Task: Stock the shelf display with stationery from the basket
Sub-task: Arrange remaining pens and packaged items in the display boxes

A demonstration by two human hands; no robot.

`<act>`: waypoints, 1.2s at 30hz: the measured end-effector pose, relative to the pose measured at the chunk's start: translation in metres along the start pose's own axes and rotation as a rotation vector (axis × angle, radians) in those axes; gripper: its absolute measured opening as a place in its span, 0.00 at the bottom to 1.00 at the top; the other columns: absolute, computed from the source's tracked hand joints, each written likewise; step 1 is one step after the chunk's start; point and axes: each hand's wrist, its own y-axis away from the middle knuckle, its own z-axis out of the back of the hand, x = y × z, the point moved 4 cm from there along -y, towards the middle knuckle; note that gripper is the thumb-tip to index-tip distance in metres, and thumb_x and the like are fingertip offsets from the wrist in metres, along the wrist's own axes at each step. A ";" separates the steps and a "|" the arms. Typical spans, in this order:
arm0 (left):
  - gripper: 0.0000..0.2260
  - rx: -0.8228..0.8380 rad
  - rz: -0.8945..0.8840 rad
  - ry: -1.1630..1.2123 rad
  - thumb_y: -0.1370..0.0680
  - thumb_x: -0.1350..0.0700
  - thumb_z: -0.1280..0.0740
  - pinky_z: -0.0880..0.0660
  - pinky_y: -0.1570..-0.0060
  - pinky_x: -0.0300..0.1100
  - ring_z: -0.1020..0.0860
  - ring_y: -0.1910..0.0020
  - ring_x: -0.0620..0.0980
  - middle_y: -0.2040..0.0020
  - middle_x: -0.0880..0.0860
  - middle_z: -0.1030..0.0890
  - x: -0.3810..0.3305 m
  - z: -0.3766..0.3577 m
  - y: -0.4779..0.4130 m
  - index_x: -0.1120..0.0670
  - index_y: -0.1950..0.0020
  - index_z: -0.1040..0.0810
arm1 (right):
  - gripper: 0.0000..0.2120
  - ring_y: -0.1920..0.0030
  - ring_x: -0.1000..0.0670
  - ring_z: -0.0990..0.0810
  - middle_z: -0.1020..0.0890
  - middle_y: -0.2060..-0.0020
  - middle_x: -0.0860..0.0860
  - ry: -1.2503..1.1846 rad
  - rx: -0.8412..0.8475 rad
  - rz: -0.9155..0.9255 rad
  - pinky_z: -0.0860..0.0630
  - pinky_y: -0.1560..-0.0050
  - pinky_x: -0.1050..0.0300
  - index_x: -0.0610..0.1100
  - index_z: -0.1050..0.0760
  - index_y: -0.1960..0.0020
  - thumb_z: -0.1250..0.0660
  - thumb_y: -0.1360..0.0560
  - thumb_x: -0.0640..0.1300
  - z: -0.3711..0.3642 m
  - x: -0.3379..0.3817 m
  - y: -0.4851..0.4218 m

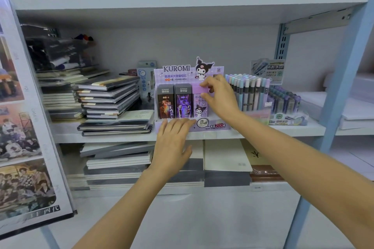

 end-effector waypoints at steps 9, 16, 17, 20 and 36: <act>0.22 -0.294 0.072 0.170 0.32 0.67 0.31 0.33 0.36 0.50 0.28 0.36 0.56 0.37 0.55 0.24 -0.026 -0.044 0.057 0.57 0.38 0.23 | 0.10 0.50 0.55 0.24 0.24 0.47 0.51 -0.222 -0.062 0.274 0.27 0.51 0.62 0.44 0.25 0.41 0.36 0.23 0.41 -0.010 0.006 0.098; 0.20 0.381 0.210 0.347 0.26 0.64 0.33 0.30 0.42 0.46 0.26 0.40 0.55 0.36 0.55 0.26 -0.040 -0.202 0.197 0.56 0.34 0.26 | 0.04 0.65 0.54 0.23 0.19 0.62 0.53 -0.240 0.509 -0.063 0.24 0.62 0.58 0.45 0.22 0.52 0.35 0.22 0.43 -0.111 -0.097 0.256; 0.21 0.500 0.234 0.341 0.25 0.61 0.35 0.32 0.38 0.46 0.29 0.35 0.55 0.32 0.55 0.29 -0.043 -0.222 0.219 0.55 0.31 0.29 | 0.04 0.65 0.53 0.23 0.19 0.62 0.53 -0.208 0.604 -0.164 0.23 0.60 0.55 0.46 0.23 0.53 0.36 0.21 0.44 -0.128 -0.118 0.280; 0.25 0.804 0.316 0.264 0.19 0.53 0.41 0.45 0.26 0.44 0.45 0.23 0.51 0.21 0.53 0.44 -0.049 -0.268 0.280 0.53 0.23 0.42 | 0.06 0.58 0.50 0.20 0.18 0.57 0.50 -0.097 0.854 -0.502 0.23 0.52 0.53 0.45 0.24 0.52 0.37 0.21 0.46 -0.168 -0.183 0.355; 0.16 0.670 0.415 0.330 0.25 0.62 0.29 0.26 0.39 0.54 0.25 0.37 0.61 0.35 0.60 0.24 -0.059 -0.305 0.334 0.59 0.37 0.23 | 0.08 0.55 0.49 0.22 0.21 0.56 0.48 -0.065 0.876 -0.989 0.32 0.57 0.60 0.41 0.23 0.50 0.30 0.24 0.45 -0.232 -0.244 0.530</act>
